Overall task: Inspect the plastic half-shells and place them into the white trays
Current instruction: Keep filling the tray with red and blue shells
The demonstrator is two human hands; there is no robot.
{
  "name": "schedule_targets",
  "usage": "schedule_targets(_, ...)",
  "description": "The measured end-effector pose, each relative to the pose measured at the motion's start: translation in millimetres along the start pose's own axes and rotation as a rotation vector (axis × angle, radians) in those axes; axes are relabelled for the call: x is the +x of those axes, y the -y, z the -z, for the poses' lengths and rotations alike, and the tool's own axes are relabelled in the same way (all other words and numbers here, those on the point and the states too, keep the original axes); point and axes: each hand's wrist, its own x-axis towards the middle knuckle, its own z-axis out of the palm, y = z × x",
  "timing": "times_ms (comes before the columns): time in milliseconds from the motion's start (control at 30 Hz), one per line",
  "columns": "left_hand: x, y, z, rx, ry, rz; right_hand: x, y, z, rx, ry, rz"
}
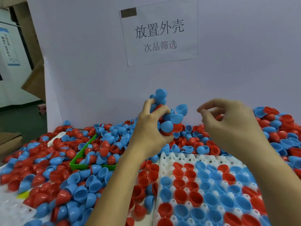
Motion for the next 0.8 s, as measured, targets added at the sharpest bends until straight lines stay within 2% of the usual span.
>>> schedule_targets(167,0.5,-3.3,-1.4,-0.080,0.007,0.022,0.3,-3.0,1.7,0.039,0.062,-0.025)
schedule_targets(333,0.5,-7.6,-3.1,-0.337,-0.048,0.132,0.3,-3.2,1.4,0.136,0.122,-0.077)
schedule_targets(467,1.7,-10.9,-3.8,-0.496,-0.003,0.211,-1.0,1.3,-2.1,0.202,0.180,-0.099)
schedule_targets(633,1.3,-11.3,-5.5,-0.483,0.010,0.242,-4.3,10.8,-7.8,0.255,0.149,-0.056)
schedule_targets(800,-0.8,-13.0,-11.3,-0.230,-0.061,0.149,-9.6,22.0,-19.9,0.242,0.123,-0.042)
